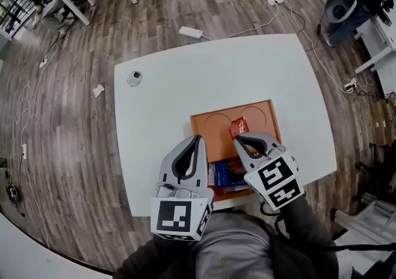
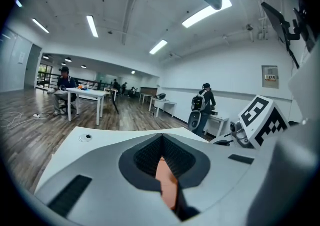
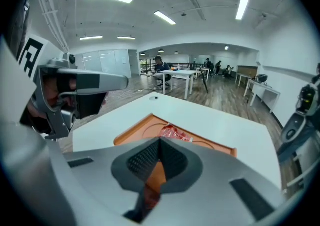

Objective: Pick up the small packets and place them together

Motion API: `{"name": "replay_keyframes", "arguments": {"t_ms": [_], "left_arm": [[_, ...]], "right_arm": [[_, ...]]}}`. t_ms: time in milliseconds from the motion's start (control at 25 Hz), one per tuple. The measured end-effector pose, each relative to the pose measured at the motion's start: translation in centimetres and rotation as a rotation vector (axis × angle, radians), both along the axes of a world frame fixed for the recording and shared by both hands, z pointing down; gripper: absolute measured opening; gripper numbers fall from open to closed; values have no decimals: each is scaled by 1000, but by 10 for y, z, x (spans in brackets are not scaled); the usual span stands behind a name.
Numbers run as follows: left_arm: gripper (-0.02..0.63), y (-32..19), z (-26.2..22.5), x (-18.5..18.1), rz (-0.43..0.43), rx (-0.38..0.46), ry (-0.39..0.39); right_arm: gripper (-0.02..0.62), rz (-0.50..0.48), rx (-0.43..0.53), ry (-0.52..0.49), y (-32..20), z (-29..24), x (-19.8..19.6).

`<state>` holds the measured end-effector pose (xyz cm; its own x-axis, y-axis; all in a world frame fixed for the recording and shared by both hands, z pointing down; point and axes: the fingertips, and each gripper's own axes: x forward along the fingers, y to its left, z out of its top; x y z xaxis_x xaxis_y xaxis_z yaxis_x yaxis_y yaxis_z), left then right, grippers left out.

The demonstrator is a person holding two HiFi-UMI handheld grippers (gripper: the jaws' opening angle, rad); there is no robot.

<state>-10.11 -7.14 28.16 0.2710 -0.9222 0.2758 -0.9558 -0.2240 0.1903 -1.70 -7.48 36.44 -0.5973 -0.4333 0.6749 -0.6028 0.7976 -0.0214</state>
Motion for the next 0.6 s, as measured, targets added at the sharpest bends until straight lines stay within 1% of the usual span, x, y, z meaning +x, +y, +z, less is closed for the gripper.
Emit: {"name": "replay_keyframes", "arguments": {"t_ms": [160, 240, 280, 320, 400, 600], "left_arm": [[0, -12, 15, -17, -17, -39, 14], [0, -18, 21, -21, -20, -55, 21], [0, -19, 24, -22, -20, -59, 24], [0, -20, 26, -22, -20, -64, 27], [0, -18, 30, -21, -18, -71, 30], [0, -4, 26, -12, -9, -62, 30]], "right_arm": [[3, 9, -47, 31, -14, 21, -10], [7, -8, -70, 38, -17, 29, -16], [63, -19, -82, 33, -16, 31, -19], [102, -27, -92, 24, -14, 33, -21], [107, -21, -94, 6, -11, 32, -21], [106, 13, -56, -5, -5, 22, -9]]}}
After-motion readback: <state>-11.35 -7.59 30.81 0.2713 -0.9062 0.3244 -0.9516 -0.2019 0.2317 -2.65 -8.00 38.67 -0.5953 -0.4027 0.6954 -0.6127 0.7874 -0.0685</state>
